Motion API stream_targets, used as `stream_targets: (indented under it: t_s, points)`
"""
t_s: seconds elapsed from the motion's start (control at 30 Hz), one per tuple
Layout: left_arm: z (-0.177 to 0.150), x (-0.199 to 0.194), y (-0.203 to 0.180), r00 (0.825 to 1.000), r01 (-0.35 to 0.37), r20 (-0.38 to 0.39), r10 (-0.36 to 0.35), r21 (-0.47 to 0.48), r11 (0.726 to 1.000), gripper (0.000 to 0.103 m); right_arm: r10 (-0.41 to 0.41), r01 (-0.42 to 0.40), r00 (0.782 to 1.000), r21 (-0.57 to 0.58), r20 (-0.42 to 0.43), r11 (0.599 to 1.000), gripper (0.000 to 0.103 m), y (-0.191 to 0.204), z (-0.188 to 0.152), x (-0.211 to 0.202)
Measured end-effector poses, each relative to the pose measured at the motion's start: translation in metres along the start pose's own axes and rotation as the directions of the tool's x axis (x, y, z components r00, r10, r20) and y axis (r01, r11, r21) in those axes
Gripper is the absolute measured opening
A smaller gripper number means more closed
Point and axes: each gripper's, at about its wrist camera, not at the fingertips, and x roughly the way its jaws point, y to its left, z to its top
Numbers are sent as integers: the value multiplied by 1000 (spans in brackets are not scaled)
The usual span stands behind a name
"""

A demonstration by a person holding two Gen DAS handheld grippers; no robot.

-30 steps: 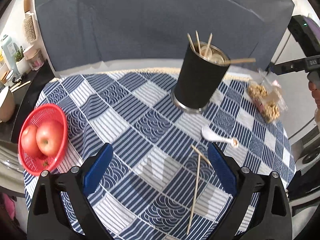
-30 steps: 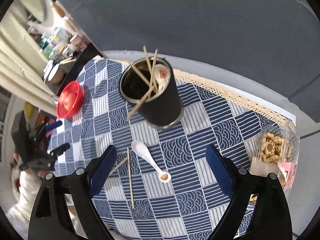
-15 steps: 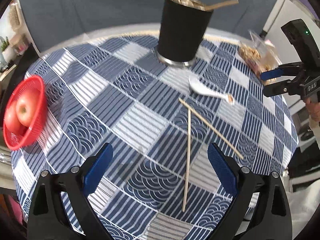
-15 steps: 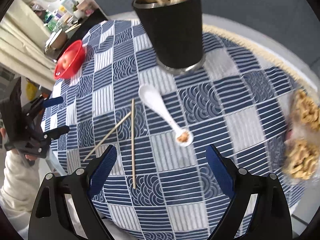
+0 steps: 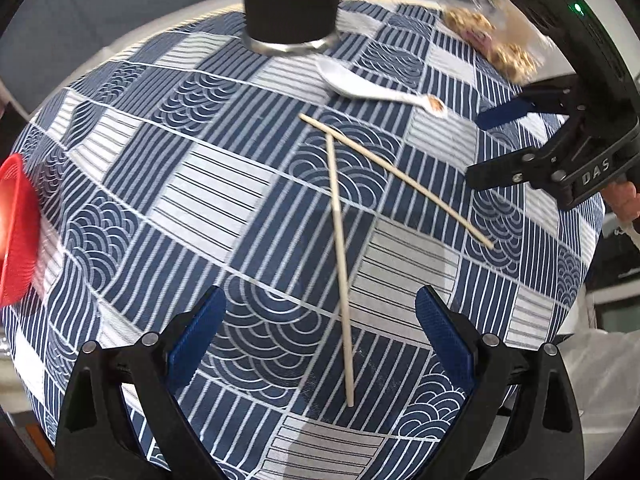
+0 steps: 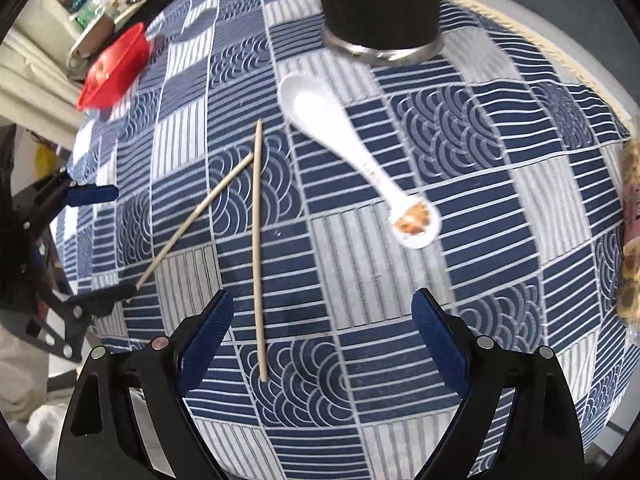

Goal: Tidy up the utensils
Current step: 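Lower both open tools toward the remaining chopsticks on the cloth, then grasp a wooden chopstick with each tool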

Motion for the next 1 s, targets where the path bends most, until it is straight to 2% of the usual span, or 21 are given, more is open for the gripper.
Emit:
stream_targets:
  t_s: [0.2,0.27,0.33,0.4,0.47,0.7,1.0]
  points:
    - [1,6,0,1000,8,-14,-7,15,1000,93,-34,35,999,-31,18,999,86,22,3,13]
    - [1,11,2,1000,3,-26,-3,8,1000,94,-31,31,999,-17,27,999,86,27,5,17]
    - [-1,23,7,998,9,-62,-10,-20,1000,97,-61,61,998,-19,22,998,88,33,7,28]
    - [-3,27,1,999,-36,-22,37,22,999,97,-99,101,993,-35,58,994,93,38,7,32]
    - [-7,31,-7,996,-87,10,86,66,994,99,-171,176,982,-66,74,982,96,49,4,40]
    - [-13,38,-1,994,-98,48,97,17,995,99,-166,171,983,-54,83,984,97,47,4,44]
    - [-18,37,-3,995,-95,45,94,32,995,99,-180,182,982,-25,57,983,96,47,1,42]
